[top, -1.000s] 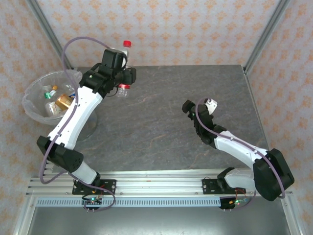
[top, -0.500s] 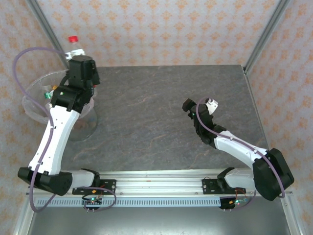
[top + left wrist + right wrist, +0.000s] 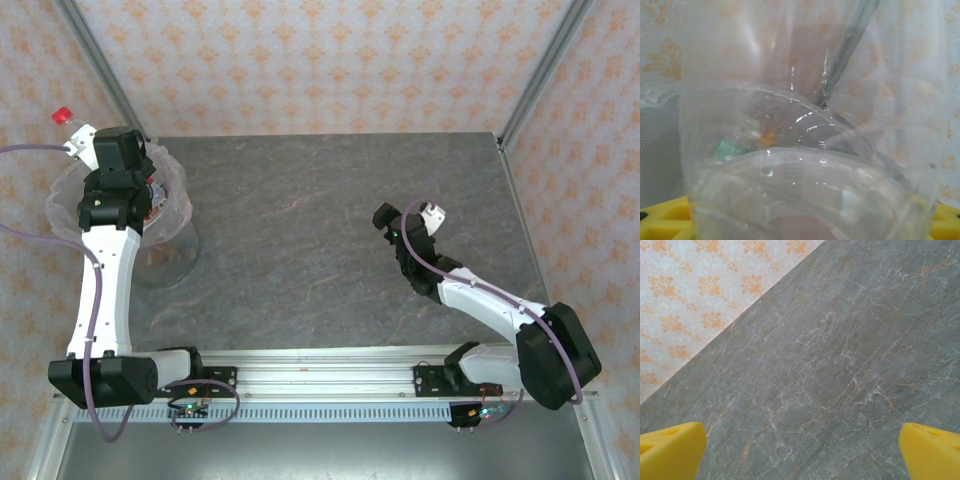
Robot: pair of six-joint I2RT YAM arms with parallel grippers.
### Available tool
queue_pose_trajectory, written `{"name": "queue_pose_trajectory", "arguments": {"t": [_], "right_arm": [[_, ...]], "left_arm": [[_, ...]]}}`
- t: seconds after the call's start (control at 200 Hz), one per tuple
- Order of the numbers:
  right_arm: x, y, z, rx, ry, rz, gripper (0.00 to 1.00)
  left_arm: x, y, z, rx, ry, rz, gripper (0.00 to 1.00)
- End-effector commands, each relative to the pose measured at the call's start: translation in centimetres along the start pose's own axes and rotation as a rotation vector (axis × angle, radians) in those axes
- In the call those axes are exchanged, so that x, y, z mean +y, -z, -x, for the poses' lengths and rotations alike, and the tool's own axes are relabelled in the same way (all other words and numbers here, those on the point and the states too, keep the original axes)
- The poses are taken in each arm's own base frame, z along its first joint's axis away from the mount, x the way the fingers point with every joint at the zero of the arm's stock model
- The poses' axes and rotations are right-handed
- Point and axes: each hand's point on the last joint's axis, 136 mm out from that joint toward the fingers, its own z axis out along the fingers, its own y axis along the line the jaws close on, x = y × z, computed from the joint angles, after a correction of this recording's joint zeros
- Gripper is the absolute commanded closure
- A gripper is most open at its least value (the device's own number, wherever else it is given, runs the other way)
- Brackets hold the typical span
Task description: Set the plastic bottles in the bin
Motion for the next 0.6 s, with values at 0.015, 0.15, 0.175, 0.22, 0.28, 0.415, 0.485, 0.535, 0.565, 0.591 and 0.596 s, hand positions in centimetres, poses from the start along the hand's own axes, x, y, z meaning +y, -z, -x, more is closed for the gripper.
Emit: {"name": "queue_pose_trajectory", "arguments": {"t": [0.015,0.15,0.175,0.22,0.28,0.415,0.485,0.535,0.565,0.591,0.596], "right_arm": [[0.1,0.3,0.6,-0.018,0.011,0.012,0.01],[0.5,0.4,1.0,-0.023,0.057,0.012,0.01],[0.6,0.3,1.1,-0.024,0.061,0.012,0.01],[0.7,0.3,1.1,-0.022,0.064,0.013,0.01],[0.8,0.1,1.0,-0.017,0.066,0.014,0.01],[0.8,-0.1,0.5,-0.004,0.065,0.016,0.01],[0.7,-0.2,0.5,-0.004,0.066,0.012,0.01],[0.6,-0.3,0.5,-0.007,0.068,0.007,0.01],[0.6,-0.3,0.5,-0.01,0.07,0.005,0.01],[0.6,-0.3,0.6,-0.015,0.073,0.005,0.01],[0.6,-0.3,0.6,-0.016,0.074,0.004,0.01]], "left_arm": [[2.6,-1.2,-1.1,0.016,0.105,0.13,0.29],[3.0,-1.9,-2.8,0.073,0.131,0.143,0.13],[2.9,-2.0,-3.0,0.083,0.135,0.142,0.1],[2.7,-2.1,-3.3,0.103,0.137,0.134,0.05],[2.3,-2.1,-3.5,0.127,0.137,0.122,0.03],[1.8,-1.5,-2.9,0.132,0.154,0.094,0.01],[1.7,-0.8,-2.2,0.112,0.169,0.071,0.0],[1.4,-0.2,-1.7,0.1,0.177,0.041,0.0],[1.2,0.1,-1.4,0.093,0.181,0.02,0.0],[1.1,0.5,-1.2,0.087,0.183,0.0,0.0],[1.0,0.5,-1.1,0.087,0.183,-0.005,0.0]]}}
